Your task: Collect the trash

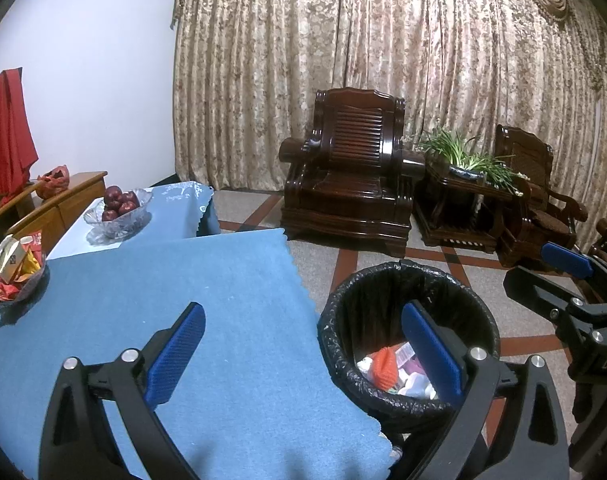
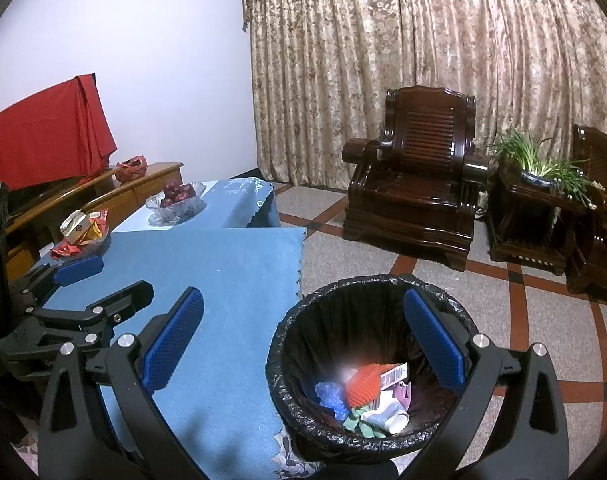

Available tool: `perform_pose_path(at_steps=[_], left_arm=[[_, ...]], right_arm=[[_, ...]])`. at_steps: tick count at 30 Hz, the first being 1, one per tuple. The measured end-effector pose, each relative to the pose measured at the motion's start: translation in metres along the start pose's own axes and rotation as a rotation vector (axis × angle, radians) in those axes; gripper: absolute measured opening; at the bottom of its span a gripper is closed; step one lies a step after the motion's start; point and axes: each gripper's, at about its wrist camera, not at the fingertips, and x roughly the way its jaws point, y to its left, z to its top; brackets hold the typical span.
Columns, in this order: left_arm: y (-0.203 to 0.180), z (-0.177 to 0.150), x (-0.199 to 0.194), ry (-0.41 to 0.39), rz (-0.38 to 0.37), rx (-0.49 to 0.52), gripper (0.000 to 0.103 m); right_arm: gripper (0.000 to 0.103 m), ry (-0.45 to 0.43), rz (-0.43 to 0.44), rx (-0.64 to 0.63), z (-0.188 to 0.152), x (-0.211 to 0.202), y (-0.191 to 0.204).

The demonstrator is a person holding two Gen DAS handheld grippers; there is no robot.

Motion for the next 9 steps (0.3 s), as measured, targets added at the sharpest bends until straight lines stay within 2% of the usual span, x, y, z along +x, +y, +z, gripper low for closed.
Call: perform_pose_path(at_steps=[9], left_arm=[[-0.0002, 0.0011, -0.0004, 0.0, 0.001, 0.0, 0.097]], right_arm=[[0.098, -0.001, 0.001, 0.001, 0.0011, -0.0002, -0.0035]])
